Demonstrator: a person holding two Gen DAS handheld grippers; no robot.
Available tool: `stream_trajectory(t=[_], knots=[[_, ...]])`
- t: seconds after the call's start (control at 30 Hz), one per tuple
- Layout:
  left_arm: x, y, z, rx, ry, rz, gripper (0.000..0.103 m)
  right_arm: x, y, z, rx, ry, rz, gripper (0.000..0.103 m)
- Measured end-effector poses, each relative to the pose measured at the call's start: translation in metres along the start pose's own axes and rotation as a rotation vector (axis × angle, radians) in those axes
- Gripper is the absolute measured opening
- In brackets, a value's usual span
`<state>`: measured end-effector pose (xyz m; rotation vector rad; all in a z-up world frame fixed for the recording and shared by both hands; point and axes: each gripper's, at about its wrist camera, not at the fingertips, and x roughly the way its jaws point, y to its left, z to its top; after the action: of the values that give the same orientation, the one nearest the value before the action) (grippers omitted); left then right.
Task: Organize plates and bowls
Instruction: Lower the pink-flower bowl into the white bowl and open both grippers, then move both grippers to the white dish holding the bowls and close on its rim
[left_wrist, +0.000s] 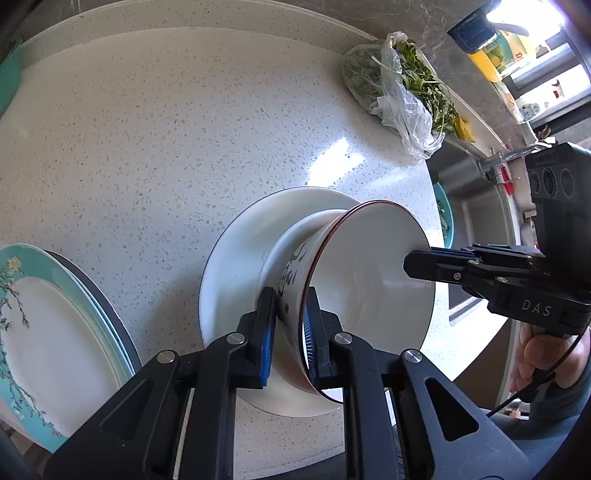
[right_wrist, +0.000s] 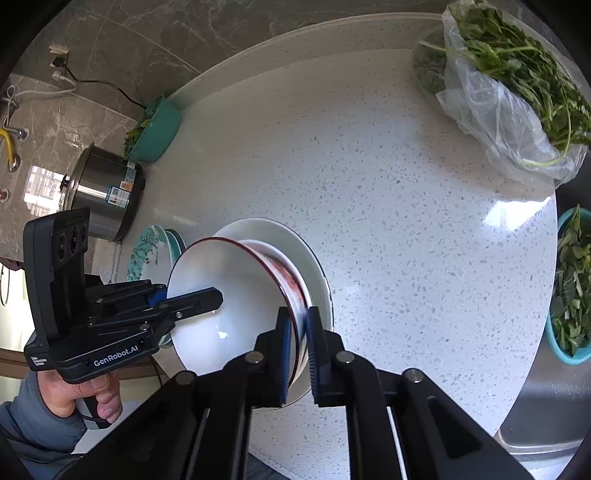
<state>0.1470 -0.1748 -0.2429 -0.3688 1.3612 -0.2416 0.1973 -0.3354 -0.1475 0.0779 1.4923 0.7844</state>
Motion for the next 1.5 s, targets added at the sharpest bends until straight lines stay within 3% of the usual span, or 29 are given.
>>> stream_trajectory(t=[0.3, 0.37, 0.43, 0.53, 0.6, 1.0, 1.07, 1.13, 1.23, 1.5], knots=[[0.002, -0.009, -0.003, 0.051, -0.030, 0.057, 0.017, 0.002, 0.009, 0.003, -0.026, 0.008, -0.030, 0.009], [0.002, -0.010, -0.004, 0.053, -0.041, 0.044, 0.025, 0.002, 0.008, 0.004, -0.028, 0.010, -0.030, 0.009], [0.002, -0.011, -0.005, 0.053, -0.053, 0.011, 0.048, 0.001, 0.007, 0.005, -0.032, 0.013, -0.030, 0.009], [0.000, -0.020, -0.007, 0.076, -0.084, 0.011, 0.071, 0.002, 0.010, 0.006, -0.034, 0.018, -0.025, 0.009], [-0.003, -0.023, -0.007, 0.081, -0.106, 0.008, 0.080, 0.002, 0.011, 0.006, -0.037, 0.022, -0.025, 0.009], [-0.005, -0.026, -0.006, 0.067, -0.146, 0.028, 0.085, 0.011, 0.019, 0.007, -0.073, 0.050, -0.057, 0.009], [-0.005, -0.028, -0.007, 0.076, -0.152, 0.037, 0.089, 0.013, 0.020, 0.007, -0.077, 0.051, -0.061, 0.009], [-0.004, -0.031, -0.008, 0.078, -0.167, 0.036, 0.102, 0.017, 0.025, 0.004, -0.078, 0.057, -0.062, 0.009], [-0.008, -0.033, -0.008, 0.105, -0.207, 0.081, 0.103, 0.019, 0.025, 0.003, -0.079, 0.059, -0.068, 0.010], [-0.020, -0.023, -0.008, 0.070, -0.242, 0.069, 0.103, 0.013, 0.021, 0.003, -0.066, 0.041, -0.046, 0.012]])
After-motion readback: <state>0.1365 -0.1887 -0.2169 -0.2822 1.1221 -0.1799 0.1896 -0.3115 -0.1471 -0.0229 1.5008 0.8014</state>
